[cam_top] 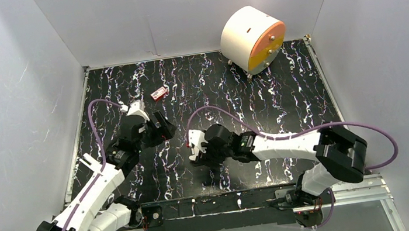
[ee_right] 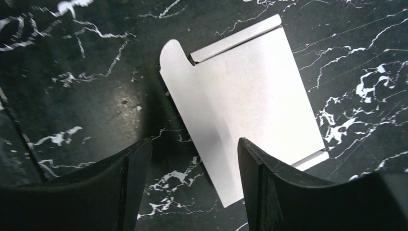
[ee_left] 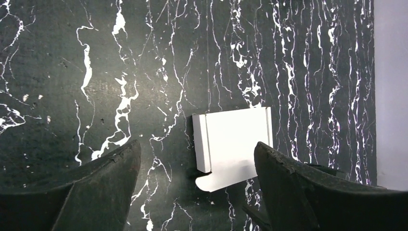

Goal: Fold the paper box

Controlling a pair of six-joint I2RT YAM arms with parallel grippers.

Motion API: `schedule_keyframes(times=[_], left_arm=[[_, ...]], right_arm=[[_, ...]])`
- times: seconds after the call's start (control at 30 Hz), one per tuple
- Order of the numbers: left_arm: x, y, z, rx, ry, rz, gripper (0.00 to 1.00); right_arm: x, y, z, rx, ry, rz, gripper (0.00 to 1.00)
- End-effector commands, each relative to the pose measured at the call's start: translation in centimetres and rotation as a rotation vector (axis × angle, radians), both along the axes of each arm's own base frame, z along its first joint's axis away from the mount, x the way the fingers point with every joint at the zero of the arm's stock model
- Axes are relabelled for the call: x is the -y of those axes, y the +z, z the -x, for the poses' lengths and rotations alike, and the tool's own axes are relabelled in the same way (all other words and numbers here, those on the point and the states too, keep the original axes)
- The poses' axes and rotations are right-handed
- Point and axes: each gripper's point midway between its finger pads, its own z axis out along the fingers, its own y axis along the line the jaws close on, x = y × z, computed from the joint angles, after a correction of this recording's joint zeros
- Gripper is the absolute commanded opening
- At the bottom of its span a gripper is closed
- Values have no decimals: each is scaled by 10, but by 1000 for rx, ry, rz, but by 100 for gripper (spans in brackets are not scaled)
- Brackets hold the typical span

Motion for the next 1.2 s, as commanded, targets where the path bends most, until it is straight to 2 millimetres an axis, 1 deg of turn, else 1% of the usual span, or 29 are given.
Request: schedule_keyframes(times=[0.0,0.1,0.23,0.3,0.37,0.47,0.6,0.67,0.77,0.83,0.87,0.93,1.0,1.07,1.17], left_arm=[[-5,-2,6,-62,-60,-25,84],[-14,0,6,-50,-48,-59,84],[-22,-1,7,-41,-45,-104,84],[-23,-2,7,-46,-47,-115,84],[-29,-1,4,-39,-19,-136,84],[-36,1,1,-26,2,-140,84],[-36,-1,1,-28,-1,-124,84],[-30,-3,3,-38,-34,-104,84],[-18,-7,5,-54,-85,-67,84],[-8,-8,4,-74,-106,-17,84],[-3,-10,3,-82,-110,13,83],[6,-14,-2,-95,-100,72,81],[13,-22,-12,-101,-77,119,80],[18,-30,-22,-110,-60,140,78],[26,-45,-34,-137,-56,160,76]], right_arm=[[-3,2,-14,162,53,58,74],[4,-8,-20,197,16,124,73],[3,-14,-21,268,30,124,71],[6,-16,-25,305,12,140,69],[10,-21,-29,329,3,158,68],[13,-29,-30,356,10,184,66],[17,-41,-28,355,17,234,64],[16,-42,-27,348,15,242,64],[6,-32,-19,308,49,202,67],[-4,-18,-12,282,92,169,70],[-5,-13,-9,267,113,171,73],[-7,-4,-5,239,143,169,77],[-11,6,-2,188,163,140,78],[-13,16,-4,136,173,95,78],[-11,28,-17,81,158,18,77]])
